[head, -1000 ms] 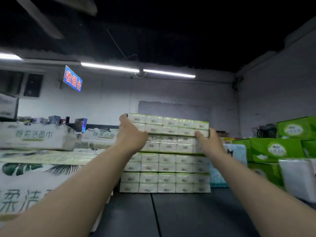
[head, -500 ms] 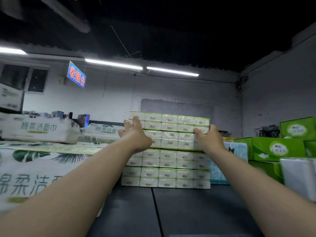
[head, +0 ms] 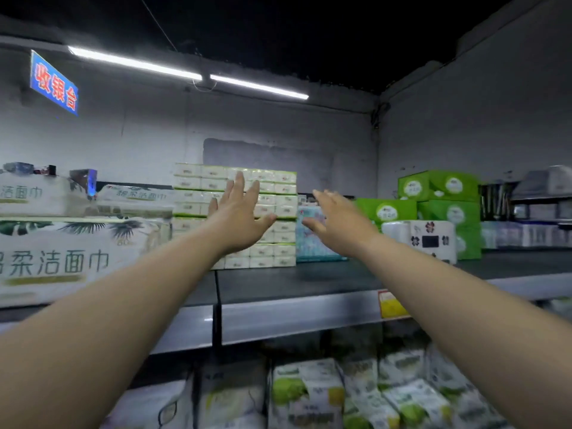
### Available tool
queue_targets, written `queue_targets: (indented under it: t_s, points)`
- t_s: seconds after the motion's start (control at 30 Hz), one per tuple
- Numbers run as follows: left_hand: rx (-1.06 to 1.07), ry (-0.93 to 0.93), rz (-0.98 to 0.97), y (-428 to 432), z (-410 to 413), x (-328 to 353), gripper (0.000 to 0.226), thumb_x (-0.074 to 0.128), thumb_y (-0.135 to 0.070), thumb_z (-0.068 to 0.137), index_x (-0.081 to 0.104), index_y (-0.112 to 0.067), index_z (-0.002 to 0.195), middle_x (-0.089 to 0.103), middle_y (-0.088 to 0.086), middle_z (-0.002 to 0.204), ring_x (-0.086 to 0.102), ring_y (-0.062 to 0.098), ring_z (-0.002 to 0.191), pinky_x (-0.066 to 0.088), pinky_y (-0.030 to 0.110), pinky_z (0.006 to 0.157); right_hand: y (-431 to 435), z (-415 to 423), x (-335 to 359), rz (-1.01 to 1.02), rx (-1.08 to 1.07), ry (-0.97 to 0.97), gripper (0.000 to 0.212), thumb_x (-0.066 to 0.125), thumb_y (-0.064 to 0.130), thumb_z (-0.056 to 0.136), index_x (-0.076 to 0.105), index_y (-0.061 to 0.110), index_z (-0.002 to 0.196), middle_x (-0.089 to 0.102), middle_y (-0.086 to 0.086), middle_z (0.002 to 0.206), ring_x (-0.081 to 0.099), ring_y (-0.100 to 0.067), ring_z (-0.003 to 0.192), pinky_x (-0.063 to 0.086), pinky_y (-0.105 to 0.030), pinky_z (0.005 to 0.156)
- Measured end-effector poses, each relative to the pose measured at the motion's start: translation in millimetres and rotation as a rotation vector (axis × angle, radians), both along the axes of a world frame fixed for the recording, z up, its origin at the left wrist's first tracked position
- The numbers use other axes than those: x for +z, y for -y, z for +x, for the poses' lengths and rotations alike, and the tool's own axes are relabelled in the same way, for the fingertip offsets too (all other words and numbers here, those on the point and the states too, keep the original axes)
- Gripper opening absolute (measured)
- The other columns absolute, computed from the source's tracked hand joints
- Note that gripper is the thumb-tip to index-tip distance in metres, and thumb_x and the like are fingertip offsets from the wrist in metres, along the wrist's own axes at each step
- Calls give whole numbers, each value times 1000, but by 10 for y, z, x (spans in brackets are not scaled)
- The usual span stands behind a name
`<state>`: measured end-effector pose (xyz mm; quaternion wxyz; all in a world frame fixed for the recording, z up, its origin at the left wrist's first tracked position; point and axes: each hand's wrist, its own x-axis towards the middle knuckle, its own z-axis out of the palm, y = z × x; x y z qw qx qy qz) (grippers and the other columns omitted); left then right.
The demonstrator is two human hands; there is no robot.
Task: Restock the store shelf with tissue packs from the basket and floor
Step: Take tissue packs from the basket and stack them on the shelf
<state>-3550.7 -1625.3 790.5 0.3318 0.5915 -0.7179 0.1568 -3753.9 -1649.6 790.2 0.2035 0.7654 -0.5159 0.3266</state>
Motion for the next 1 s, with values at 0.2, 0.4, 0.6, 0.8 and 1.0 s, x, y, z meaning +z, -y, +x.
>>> queue_targets:
  t_s: [0.2,0.4,0.6,0.8,1.0]
  points:
    - [-154,187,119,-501,-954,-468,81,36,-60,95,-6,-25,155,-21,2,161,-15,21,148,-5,51,117,-736,-895,-564,100,-170,-84,77,39,60,95,13,21,155,9,-6,163,7,-22,150,13,-42,121]
    - [-298,372,241,-938,-1963,-1176,84,32,-65,93,-7,-22,154,-20,2,161,-12,21,149,-1,51,117,-1547,-1818,-1322,344,-350,-104,79,33,64,95,3,25,156,1,-4,164,0,-22,151,10,-43,121]
    - [-467,525,405,-1202,-2854,-2130,86,30,-67,93,-11,-22,154,-25,1,159,-16,21,148,-4,51,117,-2170,-2583,-2322,551,-496,-54,78,30,66,95,1,26,156,0,-3,164,-1,-22,151,10,-45,121]
    - [-686,705,599,-1341,-3628,-3291,86,28,-66,94,-17,-22,153,-31,2,157,-22,21,146,-9,49,117,-2687,-3246,-3567,758,-601,63,79,34,61,96,3,21,156,0,-6,164,-1,-23,150,7,-47,120]
    - [-850,890,714,-1363,-4271,-4524,89,31,-67,93,-17,-21,153,-29,4,158,-21,23,147,-8,51,118,-3017,-3636,-4794,977,-764,188,82,33,63,94,0,20,156,2,-11,163,3,-26,150,9,-45,120]
